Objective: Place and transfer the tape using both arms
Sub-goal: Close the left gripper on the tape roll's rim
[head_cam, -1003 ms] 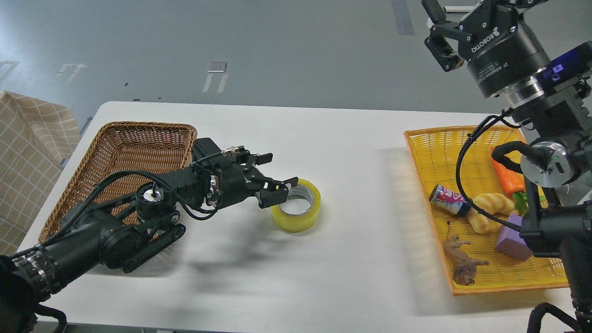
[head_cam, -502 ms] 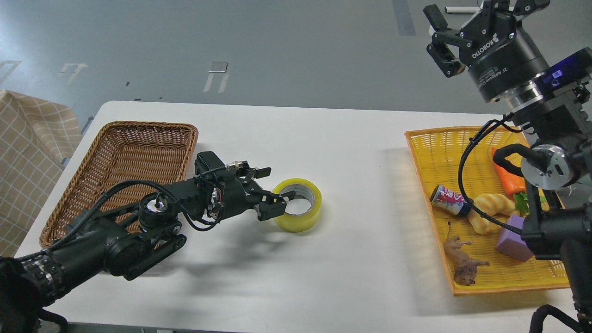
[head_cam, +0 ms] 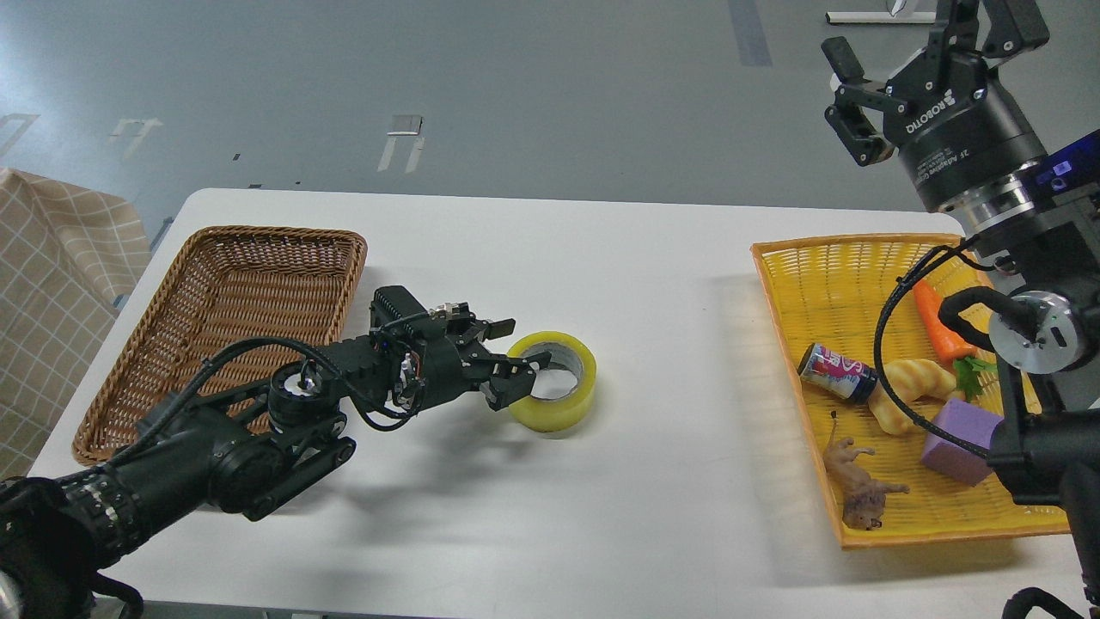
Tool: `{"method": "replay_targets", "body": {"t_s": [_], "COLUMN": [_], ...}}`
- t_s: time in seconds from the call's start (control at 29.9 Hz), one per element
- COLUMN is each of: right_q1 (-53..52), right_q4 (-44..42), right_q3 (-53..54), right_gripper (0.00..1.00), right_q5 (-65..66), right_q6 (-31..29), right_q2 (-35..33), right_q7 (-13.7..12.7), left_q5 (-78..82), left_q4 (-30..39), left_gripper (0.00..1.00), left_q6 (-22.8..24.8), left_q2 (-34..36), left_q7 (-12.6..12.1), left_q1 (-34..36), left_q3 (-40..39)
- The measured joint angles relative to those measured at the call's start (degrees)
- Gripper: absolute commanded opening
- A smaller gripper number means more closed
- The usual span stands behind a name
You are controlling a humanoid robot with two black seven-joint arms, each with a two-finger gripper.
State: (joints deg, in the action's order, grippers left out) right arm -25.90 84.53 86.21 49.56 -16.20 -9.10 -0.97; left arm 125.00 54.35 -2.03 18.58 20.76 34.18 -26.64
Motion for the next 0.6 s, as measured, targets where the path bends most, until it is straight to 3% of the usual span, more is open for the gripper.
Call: {"method": "replay_targets", "body": {"t_s": [0.13,0.17,0.23,0.27,0.5,0.53,0.6], "right_q1": [0.4,0.5,0.6,0.7,0.8,0.8,0.8], "right_q4": [0.0,0.0,-0.1,-0.3,-1.1,-1.3,-1.5], "right_q3": [0.2,0.2,0.2,0.2,0.1,0.1,0.1], "right_gripper": [1.0,1.0,1.0,1.0,1.0,1.0,1.0], "right_q5": [0.0,0.0,0.0,0.0,-0.1,-0.1,-0.1], "right_q6": [0.3,0.4,0.4,0.6,1.5,1.5,1.5], "right_q2": [-0.1,-0.2,-0.2,-0.2,-0.1,-0.1,-0.1], "right_q7": [0.0,0.0,0.0,0.0,0.0,0.0,0.0], "left_q5": [0.0,0.0,0.0,0.0,0.0,0.0,0.0], "left_q4": [-0.1,-0.1,-0.1,-0.1,-0.1,-0.1,-0.1], "left_gripper": [0.52,0.41,0.35,0.28,0.14,0.09,0.09], "left_q6": [0.1,0.1,0.1,0.1,0.0,0.0,-0.1], "left_q2": [0.2,0.3,0.3,0.4,0.6,0.6,0.7], "left_q7": [0.5,0.7,0.8,0.8,0.9,0.9,0.8], "left_q1": [0.1,0.2,0.2,0.2,0.2,0.2,0.2], "left_q3": [0.9,1.1,1.3,1.4,1.4,1.4,1.4]}}
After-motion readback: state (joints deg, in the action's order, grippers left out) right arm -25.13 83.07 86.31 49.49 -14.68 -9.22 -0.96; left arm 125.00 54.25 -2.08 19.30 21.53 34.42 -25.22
